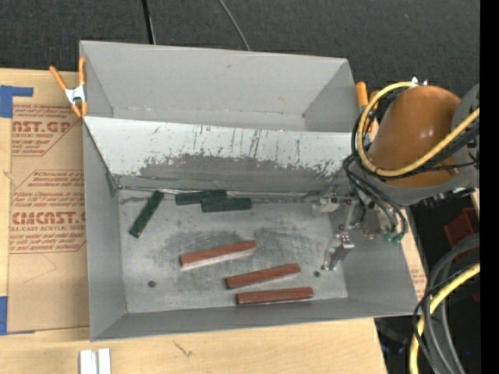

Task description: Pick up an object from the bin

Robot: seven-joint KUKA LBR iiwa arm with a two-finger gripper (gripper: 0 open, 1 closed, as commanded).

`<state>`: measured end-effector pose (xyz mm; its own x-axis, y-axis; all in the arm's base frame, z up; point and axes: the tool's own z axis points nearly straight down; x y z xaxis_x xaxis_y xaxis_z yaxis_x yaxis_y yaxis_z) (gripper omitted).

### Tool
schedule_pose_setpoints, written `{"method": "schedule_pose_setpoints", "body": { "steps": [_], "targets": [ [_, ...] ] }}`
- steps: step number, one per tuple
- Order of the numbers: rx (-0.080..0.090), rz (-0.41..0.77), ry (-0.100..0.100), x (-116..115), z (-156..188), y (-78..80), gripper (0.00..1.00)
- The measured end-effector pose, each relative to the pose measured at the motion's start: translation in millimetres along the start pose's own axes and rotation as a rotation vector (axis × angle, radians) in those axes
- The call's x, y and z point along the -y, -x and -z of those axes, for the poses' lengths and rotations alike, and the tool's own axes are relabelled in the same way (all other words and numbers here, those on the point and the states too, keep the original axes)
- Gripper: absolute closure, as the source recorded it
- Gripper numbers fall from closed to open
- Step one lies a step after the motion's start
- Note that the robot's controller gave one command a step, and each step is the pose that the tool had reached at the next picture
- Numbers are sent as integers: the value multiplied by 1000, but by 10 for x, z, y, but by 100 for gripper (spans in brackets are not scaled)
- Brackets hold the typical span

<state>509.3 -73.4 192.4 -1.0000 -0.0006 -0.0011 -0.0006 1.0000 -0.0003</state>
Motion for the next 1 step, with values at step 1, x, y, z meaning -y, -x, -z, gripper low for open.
{"method": "schedule_pose_setpoints", "body": {
  "steps": [1],
  "targets": [
    [3, 95, 0, -258, -581, -135, 0]
  ]
}}
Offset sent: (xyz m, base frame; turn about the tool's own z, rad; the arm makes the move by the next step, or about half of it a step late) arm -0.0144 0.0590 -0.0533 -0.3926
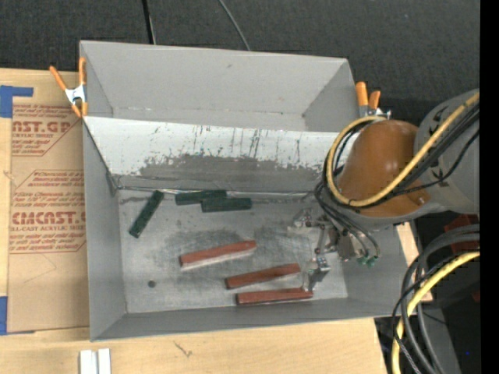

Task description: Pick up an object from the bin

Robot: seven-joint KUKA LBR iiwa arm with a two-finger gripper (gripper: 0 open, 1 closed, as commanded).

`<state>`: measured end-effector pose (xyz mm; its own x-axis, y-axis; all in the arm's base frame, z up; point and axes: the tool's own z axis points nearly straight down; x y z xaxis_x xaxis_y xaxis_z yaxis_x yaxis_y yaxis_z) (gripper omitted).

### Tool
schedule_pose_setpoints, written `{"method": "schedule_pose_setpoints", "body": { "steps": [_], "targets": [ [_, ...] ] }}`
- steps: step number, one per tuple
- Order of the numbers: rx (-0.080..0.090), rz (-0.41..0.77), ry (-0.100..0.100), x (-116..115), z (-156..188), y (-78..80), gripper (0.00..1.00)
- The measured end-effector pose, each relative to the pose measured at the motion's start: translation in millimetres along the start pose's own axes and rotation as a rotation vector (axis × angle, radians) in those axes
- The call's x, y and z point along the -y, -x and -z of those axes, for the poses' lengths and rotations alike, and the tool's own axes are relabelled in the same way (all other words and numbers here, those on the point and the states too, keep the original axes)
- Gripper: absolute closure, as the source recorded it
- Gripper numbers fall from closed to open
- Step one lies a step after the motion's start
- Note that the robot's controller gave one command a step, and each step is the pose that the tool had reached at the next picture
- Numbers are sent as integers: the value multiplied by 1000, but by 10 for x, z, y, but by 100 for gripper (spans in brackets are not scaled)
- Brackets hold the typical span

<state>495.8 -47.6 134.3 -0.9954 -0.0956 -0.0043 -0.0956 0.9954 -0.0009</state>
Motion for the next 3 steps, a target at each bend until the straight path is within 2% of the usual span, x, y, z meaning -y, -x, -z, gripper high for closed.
{"method": "schedule_pose_setpoints", "body": {
  "steps": [1, 2, 3],
  "targets": [
    [-5, 294, 2, -305, 7, 14, 0],
    [-3, 177, 3, -388, -219, -93, 0],
    [19, 399, -3, -503, -566, -42, 0]
  ]
}}
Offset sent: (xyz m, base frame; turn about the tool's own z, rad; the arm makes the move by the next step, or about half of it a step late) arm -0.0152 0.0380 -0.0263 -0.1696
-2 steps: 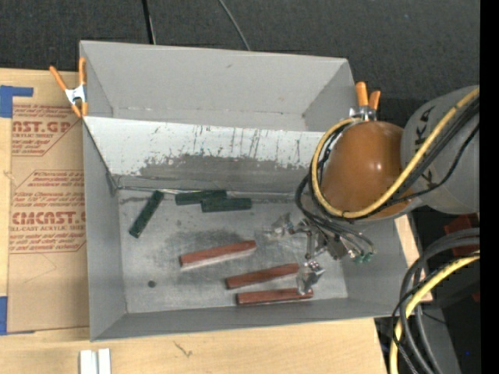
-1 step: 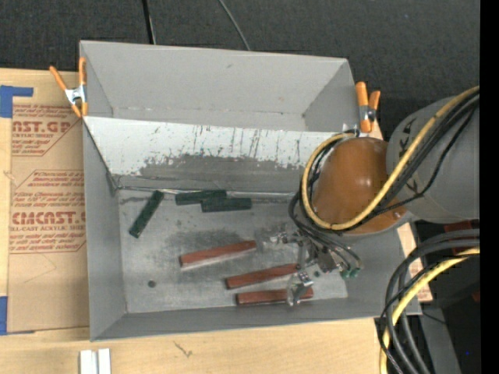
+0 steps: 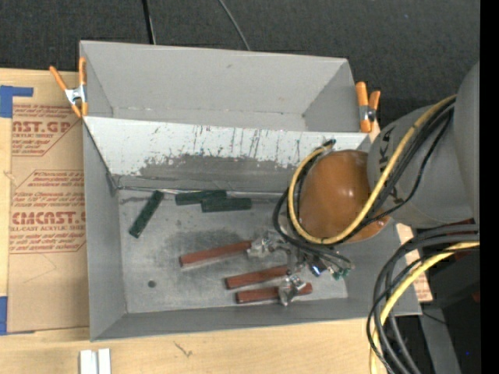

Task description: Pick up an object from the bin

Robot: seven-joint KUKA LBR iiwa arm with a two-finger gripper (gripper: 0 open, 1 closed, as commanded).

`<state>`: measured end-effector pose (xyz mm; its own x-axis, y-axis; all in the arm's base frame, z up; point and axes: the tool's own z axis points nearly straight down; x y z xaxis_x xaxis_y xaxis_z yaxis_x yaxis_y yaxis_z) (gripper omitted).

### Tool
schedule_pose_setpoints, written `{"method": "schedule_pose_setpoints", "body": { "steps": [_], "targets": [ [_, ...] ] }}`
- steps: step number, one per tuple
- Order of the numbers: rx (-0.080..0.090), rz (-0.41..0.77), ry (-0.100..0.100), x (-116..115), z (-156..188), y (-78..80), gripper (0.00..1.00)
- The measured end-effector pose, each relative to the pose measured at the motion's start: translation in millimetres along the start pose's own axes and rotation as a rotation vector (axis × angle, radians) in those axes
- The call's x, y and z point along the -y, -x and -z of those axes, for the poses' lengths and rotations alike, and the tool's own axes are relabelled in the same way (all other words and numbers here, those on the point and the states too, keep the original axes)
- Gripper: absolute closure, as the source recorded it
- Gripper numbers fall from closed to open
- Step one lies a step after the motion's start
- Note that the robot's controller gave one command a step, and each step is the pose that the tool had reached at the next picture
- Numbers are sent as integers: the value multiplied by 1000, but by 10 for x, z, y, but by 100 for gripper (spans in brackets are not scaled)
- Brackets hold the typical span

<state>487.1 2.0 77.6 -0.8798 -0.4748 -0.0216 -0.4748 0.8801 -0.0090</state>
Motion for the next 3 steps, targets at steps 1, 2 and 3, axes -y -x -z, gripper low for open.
{"method": "schedule_pose_setpoints", "body": {
  "steps": [1, 2, 3],
  "targets": [
    [0, -82, 5, 85, -21, -44, 100],
    [0, -82, 5, 85, -21, -44, 100],
    [-6, -82, 7, 81, 5, -53, 100]
  ]
}}
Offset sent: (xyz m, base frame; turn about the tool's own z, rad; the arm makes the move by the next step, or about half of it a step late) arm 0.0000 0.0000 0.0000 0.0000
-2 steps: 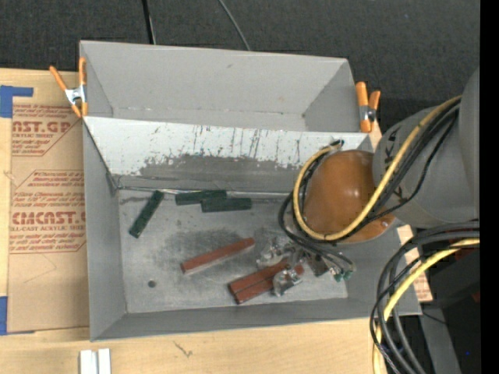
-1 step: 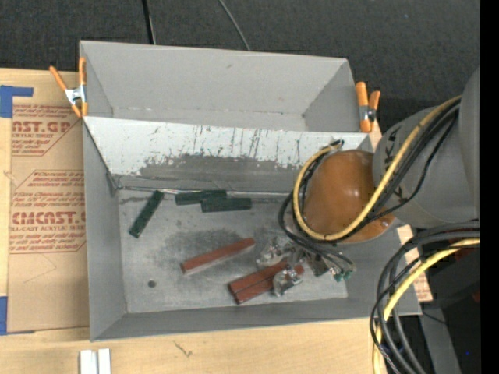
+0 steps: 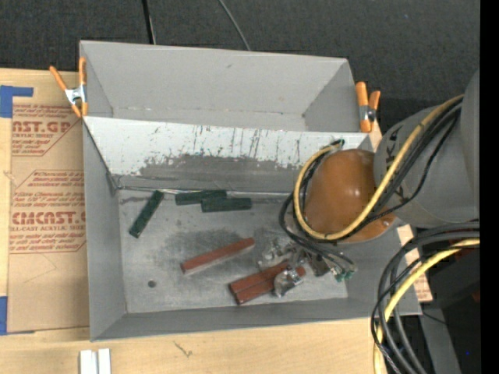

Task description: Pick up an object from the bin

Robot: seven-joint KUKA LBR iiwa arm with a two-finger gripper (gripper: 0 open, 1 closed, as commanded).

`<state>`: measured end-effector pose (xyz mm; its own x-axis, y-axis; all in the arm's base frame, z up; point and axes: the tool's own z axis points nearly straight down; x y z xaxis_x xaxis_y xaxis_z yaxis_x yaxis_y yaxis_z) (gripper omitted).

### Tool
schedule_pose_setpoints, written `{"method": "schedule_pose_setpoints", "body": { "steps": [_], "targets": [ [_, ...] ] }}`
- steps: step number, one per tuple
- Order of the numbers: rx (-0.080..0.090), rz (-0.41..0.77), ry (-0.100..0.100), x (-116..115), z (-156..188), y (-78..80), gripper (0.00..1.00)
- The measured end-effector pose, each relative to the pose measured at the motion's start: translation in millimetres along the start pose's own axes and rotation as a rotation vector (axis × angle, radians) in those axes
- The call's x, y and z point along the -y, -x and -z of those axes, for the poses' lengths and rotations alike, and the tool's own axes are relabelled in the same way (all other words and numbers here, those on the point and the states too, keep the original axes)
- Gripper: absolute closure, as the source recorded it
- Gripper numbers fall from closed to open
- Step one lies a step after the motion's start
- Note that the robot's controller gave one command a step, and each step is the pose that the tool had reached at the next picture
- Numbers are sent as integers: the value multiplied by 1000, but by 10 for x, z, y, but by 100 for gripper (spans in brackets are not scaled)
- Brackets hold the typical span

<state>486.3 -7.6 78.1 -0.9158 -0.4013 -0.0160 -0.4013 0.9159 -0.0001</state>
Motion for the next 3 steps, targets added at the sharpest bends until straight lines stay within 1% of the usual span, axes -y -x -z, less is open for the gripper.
{"method": "schedule_pose_setpoints", "body": {
  "steps": [1, 3],
  "targets": [
    [-13, 0, 2, -1, 98, -31, 100],
    [-18, -1, 2, -6, 234, -25, 100]
  ]
}}
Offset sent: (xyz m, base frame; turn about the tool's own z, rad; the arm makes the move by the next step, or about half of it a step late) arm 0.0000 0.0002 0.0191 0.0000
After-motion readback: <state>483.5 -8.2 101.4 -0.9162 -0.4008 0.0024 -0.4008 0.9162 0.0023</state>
